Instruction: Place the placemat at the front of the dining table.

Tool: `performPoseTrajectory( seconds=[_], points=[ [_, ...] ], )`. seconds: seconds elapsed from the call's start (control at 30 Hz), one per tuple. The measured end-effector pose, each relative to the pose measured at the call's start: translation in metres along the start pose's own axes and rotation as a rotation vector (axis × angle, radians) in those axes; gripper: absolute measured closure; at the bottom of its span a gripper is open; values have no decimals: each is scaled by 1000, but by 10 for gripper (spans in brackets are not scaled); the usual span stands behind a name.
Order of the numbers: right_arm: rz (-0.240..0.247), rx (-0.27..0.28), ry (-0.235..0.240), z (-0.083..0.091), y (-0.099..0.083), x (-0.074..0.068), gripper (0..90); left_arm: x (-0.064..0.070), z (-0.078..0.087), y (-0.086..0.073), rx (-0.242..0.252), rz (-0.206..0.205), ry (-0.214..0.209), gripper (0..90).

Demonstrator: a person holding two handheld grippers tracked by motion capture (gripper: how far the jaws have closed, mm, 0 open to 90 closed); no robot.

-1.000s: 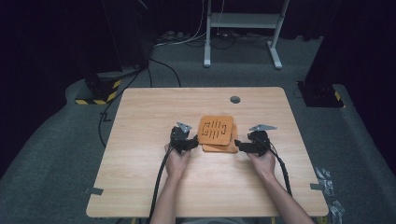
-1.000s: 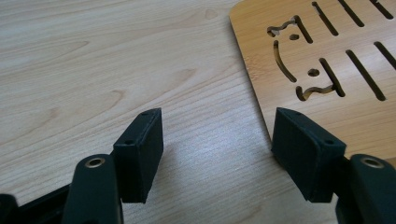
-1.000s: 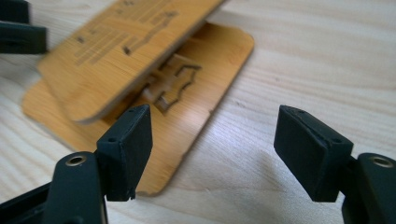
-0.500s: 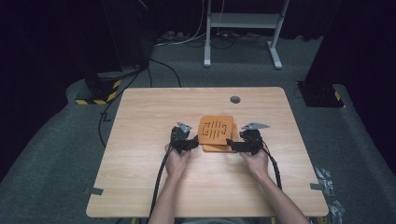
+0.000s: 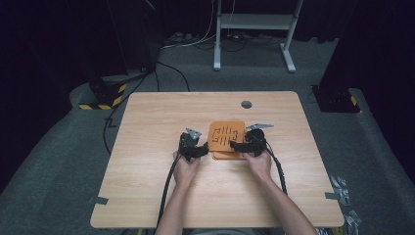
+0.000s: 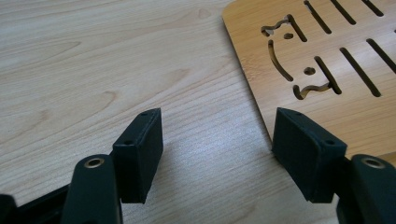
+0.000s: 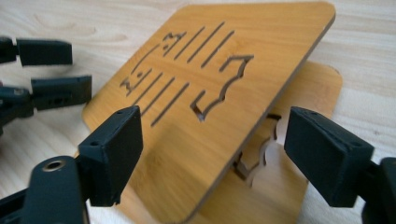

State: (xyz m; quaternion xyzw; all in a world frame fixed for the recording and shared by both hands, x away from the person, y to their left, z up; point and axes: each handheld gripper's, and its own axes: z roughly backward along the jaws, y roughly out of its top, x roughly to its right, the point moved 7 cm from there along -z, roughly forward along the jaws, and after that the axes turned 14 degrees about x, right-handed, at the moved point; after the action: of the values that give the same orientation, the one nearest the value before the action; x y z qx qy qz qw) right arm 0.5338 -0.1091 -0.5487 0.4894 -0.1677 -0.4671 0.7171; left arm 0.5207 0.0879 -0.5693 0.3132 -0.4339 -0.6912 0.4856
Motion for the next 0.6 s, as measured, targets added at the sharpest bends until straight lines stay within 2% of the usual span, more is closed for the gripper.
performPoseTrajectory(
  seconds=[0.17, 0.23, 0.3, 0.6],
  points=[
    [-29, 1, 10, -4, 0, -2, 235, 0, 0, 0, 0, 3, 0, 337],
    [-11, 11, 10, -6, 0, -2, 254, 0, 0, 0, 0, 3, 0, 337],
    [-17, 6, 19, -7, -1, -4, 279, 0, 0, 0, 1, 5, 0, 337],
    [20, 27, 17, -4, 3, -7, 326, 0, 0, 0, -1, 9, 3, 336]
  ],
)
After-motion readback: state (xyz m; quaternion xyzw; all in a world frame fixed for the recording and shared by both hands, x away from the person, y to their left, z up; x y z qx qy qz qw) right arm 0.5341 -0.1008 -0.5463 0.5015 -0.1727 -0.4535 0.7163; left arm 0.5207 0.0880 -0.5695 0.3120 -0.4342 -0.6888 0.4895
